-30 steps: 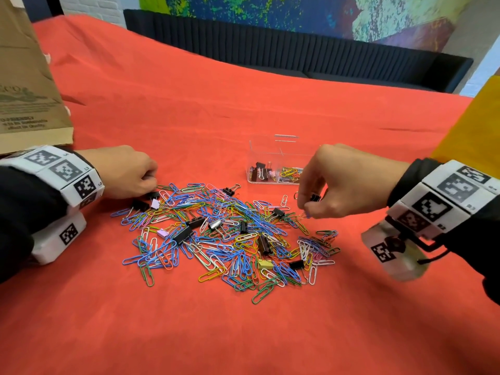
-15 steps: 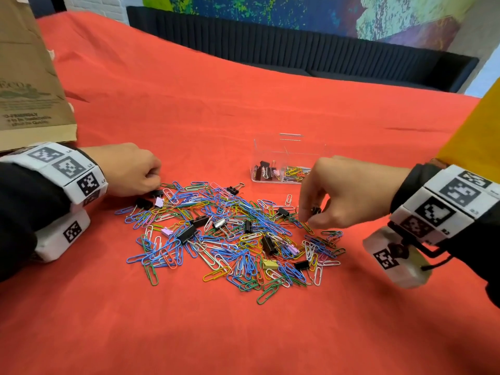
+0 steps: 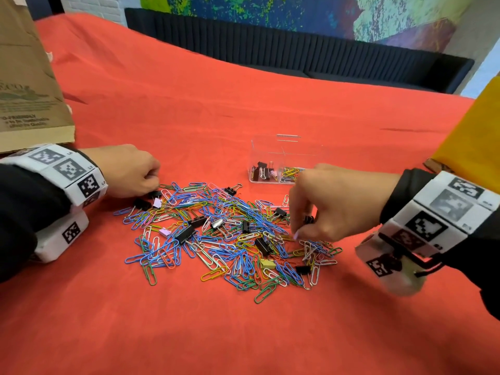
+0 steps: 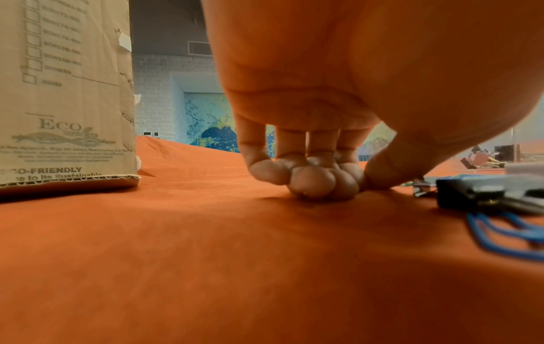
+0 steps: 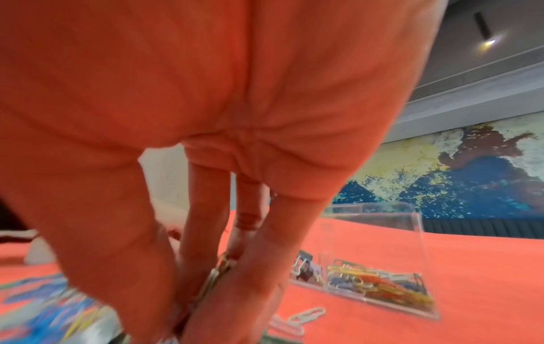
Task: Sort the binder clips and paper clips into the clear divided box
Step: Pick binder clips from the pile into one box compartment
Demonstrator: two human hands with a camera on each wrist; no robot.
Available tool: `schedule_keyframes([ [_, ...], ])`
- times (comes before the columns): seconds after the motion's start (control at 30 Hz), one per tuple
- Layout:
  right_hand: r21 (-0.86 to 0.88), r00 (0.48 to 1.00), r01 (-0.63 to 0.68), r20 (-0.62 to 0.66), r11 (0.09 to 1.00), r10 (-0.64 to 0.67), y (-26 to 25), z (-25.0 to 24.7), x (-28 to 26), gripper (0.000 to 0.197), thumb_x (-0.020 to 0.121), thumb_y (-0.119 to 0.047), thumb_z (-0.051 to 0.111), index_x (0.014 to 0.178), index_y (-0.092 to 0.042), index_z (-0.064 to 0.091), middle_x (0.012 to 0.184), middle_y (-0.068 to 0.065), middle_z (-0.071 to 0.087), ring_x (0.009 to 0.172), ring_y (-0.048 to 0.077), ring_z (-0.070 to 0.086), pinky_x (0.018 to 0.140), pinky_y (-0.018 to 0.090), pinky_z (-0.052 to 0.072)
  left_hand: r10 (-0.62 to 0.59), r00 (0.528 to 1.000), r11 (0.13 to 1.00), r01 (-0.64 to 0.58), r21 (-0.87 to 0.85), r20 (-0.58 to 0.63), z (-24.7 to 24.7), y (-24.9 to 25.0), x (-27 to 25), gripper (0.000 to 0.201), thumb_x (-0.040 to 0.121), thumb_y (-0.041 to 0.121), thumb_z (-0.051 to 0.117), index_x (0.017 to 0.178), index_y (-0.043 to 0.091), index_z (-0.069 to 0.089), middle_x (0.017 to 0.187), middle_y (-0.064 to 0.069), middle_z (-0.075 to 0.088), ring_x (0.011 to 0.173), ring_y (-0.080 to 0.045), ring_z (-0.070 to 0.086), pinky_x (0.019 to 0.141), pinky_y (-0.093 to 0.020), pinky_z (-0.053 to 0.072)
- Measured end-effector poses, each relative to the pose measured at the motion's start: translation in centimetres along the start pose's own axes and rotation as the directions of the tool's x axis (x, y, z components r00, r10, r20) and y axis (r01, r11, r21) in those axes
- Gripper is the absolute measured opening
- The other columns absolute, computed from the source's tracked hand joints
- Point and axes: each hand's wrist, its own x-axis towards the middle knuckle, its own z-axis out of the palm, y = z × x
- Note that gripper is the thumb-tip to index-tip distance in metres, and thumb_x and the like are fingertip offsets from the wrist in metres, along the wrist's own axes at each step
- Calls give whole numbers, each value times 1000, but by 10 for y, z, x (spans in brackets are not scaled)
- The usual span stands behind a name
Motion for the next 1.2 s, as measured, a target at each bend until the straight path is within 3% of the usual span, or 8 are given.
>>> schedule_keyframes([
  [0.17,97,979,-85,-178,992,101,21,-29,9,8,78,-38,78,83,-32,80,75,-11,75,75,1,69,77,26,54,-6,1000,1000,6,-8,-1,1,-1,0,25,87,38,45,69,22,49,71,2,61,69,-23,52,72,-34,50],
  [0.37,97,853,-174,-483,980,200,38,-43,57,9,81,-26,76,87,-20,81,85,-3,78,83,18,72,78,26,51,-12,1000,1000,12,-22,-3,2,-2,1,25,87,39,45,68,22,48,68,3,59,68,-23,52,71,-32,50],
  [0.57,111,829,-219,-502,969,245,38,-34,94,9,82,-18,73,89,-18,80,63,-9,60,80,22,66,80,30,55,-3,1000,1000,3,-17,-15,3,-2,2,26,87,38,46,68,22,48,68,2,57,70,-24,50,68,-29,45],
  [0.87,215,756,-124,-612,969,233,37,-32,73,12,74,-12,74,80,-22,78,72,-3,72,73,16,69,77,27,55,-3,1000,999,2,-43,-17,5,-4,4,27,86,39,46,66,22,47,75,-1,63,72,-26,52,73,-31,50],
  [0.93,194,818,-94,-544,976,187,28,-30,60,13,74,-13,73,78,-24,77,70,-8,72,70,11,69,73,23,54,-13,1000,999,12,-44,-11,4,-4,2,26,86,38,46,66,21,47,72,0,60,72,-25,52,72,-30,49],
  [1.03,123,977,-59,-198,991,82,15,-17,43,21,73,-16,76,88,-32,76,75,-19,70,72,2,68,68,15,50,-7,1000,999,6,-45,-17,4,-4,2,26,86,38,46,66,21,47,72,-1,62,72,-26,53,72,-31,50],
  [1.1,79,998,-55,-36,995,58,12,-3,38,30,73,-18,76,97,-35,74,83,-20,69,77,2,68,71,17,50,-4,1000,999,3,-41,-20,3,-3,2,27,87,38,47,66,21,47,73,-1,62,72,-26,52,71,-31,49],
  [1.2,47,998,-53,-36,997,55,11,13,37,28,73,-17,75,97,-31,74,82,-15,69,79,7,66,76,23,52,-9,1000,999,8,-43,-18,2,-2,1,27,87,37,47,67,21,48,72,-1,61,71,-25,52,71,-31,48],
])
